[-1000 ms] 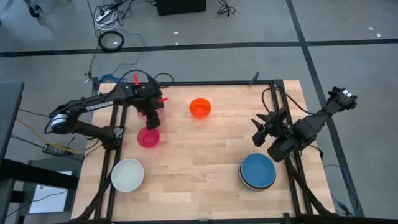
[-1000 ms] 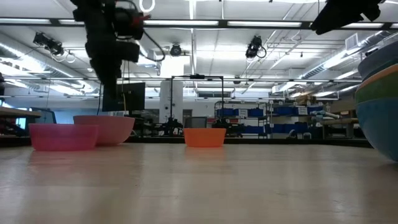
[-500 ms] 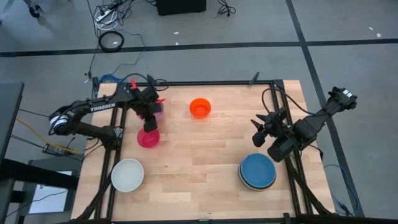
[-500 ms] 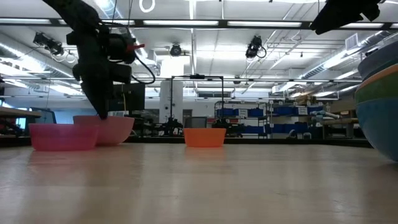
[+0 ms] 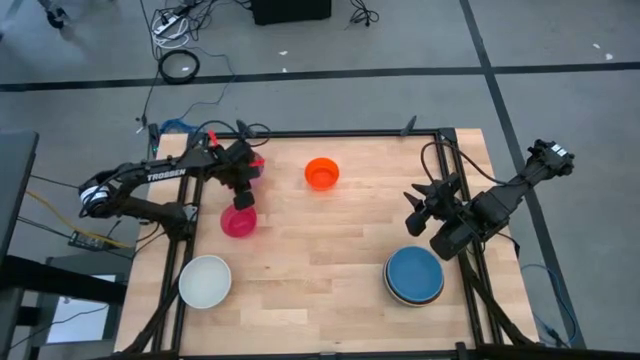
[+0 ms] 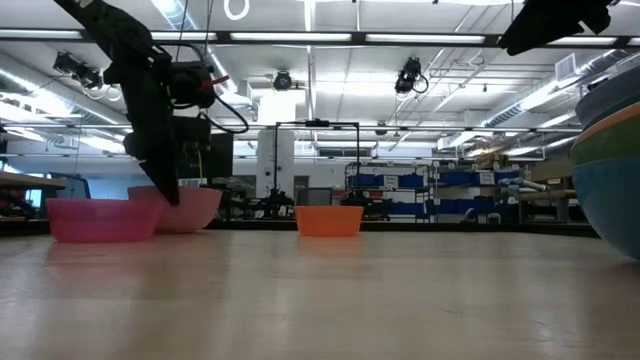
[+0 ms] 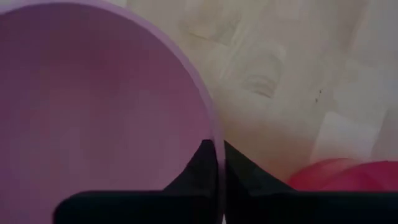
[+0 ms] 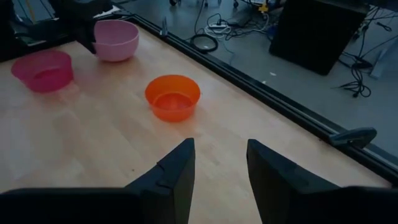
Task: Nest bowls inside each other
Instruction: Stack the pink bowl into the blue bowl
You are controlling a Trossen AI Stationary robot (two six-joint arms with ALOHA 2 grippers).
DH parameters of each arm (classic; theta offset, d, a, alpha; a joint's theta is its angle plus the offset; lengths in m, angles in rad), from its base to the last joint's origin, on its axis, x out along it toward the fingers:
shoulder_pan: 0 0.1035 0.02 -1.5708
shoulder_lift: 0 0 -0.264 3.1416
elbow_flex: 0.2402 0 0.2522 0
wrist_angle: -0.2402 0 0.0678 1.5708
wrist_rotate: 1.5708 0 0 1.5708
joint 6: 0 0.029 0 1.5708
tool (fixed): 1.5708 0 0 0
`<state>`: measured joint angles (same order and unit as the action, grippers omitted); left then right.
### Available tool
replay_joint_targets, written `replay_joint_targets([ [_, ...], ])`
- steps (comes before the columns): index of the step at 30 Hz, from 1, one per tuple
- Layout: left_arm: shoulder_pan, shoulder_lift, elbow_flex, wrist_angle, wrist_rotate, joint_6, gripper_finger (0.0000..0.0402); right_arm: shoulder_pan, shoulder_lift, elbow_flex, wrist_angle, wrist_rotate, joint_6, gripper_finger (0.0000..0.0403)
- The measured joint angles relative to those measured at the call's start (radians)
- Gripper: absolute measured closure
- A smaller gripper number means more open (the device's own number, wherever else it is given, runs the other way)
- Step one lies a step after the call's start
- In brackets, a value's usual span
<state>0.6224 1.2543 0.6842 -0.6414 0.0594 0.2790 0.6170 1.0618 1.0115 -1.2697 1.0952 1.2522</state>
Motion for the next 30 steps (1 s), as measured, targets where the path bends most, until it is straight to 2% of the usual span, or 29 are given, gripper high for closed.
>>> replay_joint_targets([
  [9, -0.034, 0.001, 0.013, 0.033, -0.006, -0.028, 0.0397, -0.035, 0.0, 0.0, -0.004, -0.011, 0.0, 0.0271],
  [14, -0.111, 0.001, 0.099, 0.079, 0.07, -0.054, 0.0397, -0.085, 0.0, 0.0, -0.008, 0.009, -0.018, 0.0274],
  [18, -0.203, 0.001, 0.192, 0.161, 0.143, -0.084, 0.0397, -0.134, 0.0, 0.0, -0.008, 0.019, -0.036, 0.0278],
  [25, -0.417, 0.009, 0.355, 0.293, 0.146, -0.109, 0.0397, -0.184, 0.0, 0.0, -0.005, 0.001, -0.079, 0.0285],
  [30, -0.557, 0.09, 0.439, 0.348, 0.159, -0.154, 0.0397, -0.185, 0.0, 0.0, -0.001, 0.101, -0.073, 0.0294],
])
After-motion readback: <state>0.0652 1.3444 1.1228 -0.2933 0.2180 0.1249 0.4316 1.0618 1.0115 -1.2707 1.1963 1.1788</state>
